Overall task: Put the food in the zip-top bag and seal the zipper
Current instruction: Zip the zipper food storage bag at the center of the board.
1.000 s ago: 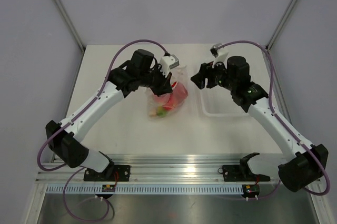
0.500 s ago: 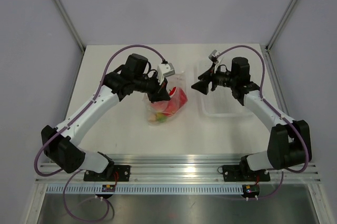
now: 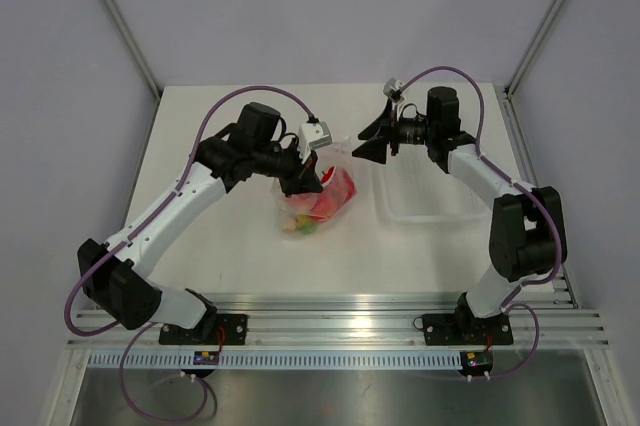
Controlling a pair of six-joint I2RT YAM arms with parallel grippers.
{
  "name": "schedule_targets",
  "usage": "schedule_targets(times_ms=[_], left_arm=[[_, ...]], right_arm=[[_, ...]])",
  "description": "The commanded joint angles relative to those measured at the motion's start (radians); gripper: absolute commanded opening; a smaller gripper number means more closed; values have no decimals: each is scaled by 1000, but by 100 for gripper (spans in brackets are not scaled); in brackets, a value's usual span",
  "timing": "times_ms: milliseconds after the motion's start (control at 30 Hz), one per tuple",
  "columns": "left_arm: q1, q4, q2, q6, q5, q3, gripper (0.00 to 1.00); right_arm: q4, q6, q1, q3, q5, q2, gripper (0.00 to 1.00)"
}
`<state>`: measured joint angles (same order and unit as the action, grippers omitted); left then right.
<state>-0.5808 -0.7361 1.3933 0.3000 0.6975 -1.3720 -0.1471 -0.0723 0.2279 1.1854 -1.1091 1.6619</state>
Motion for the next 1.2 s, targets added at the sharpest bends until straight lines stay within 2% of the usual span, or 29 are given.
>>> schedule_targets(times_ms=[0,300,433,467,567,600,667,700,733,833,900,933,1067,1167], left_arm=[[2,15,-16,24,36,-2,0],[2,1,1,25,31,-16,0],[2,1,1,27,25,-18,0],[2,3,3,25,25,-19,0],[2,3,3,24,23,-21,0],[2,3,3,24,22,-19,0],[2,3,3,24,25,-18,0],[2,3,3,22,28,-18,0],[2,1,3,22,33,-18,0],[2,-20,0,25,43,-35,1],[2,-45,-5,21,16,-55,10],[4,-52,-7,16,-4,-67,26],[15,-45,-43,-27,-97,-117,65],[25,16,-56,-93,-84,-154,81]], right_arm=[[-33,11,16,63,-77,36,77],[1,-8,77,114,-116,84,72],[6,-3,91,114,-130,90,64],[4,-1,91,111,-132,91,55],[4,3,90,99,-129,84,43],[4,3,91,94,-126,78,31],[4,2,91,82,-121,72,17],[3,2,90,80,-120,65,4],[3,2,91,74,-121,64,0],[-9,12,91,62,-123,50,0],[-19,20,91,56,-121,39,0],[-20,22,91,53,-121,36,0],[-31,23,94,28,-117,6,0],[-26,8,99,5,-110,-24,0]])
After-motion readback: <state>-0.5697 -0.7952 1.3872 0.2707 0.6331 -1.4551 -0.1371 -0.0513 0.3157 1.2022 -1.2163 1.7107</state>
